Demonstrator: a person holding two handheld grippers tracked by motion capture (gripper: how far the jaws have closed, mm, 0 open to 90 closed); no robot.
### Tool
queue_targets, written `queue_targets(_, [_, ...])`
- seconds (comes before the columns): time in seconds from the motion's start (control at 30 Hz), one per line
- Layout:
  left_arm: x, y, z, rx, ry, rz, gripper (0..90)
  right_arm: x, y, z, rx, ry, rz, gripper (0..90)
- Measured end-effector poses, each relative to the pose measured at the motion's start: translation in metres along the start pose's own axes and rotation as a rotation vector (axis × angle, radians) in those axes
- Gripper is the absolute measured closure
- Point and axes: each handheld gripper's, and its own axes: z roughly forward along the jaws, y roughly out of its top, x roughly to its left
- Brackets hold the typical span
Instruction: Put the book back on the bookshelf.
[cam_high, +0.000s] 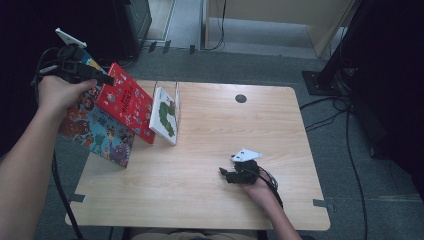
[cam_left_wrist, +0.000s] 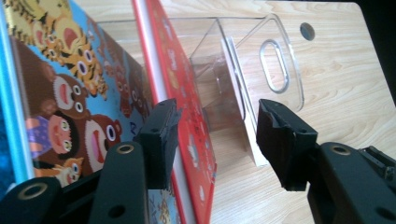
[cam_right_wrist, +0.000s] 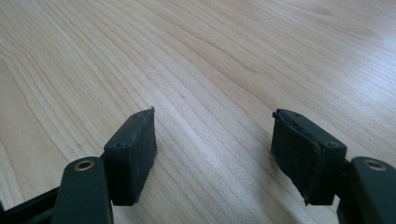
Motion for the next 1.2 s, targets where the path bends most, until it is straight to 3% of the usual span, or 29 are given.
queue_targets(0.17, [-0.005,-0.007,-0.003,0.004,-0.019,-0.006,46.9,0.0,0.0,0.0,0.0,0.002,-0.001,30.8])
queue_targets(0.4, [-0.015,-0.02,-0.008,0.021,-0.024,0.028,46.0,0.0,0.0,-0.001,0.001,0.004,-0.002,30.8])
queue_targets(0.77, [-0.025,-0.039,-0.018,0.017,-0.048,0.035,45.0,0.0,0.0,-0.001,0.001,0.004,-0.002,30.7])
queue_targets(1.2, [-0.03,-0.054,-0.037,0.015,-0.065,0.044,43.8,0.0,0.0,-0.001,0.001,0.003,-0.003,30.7])
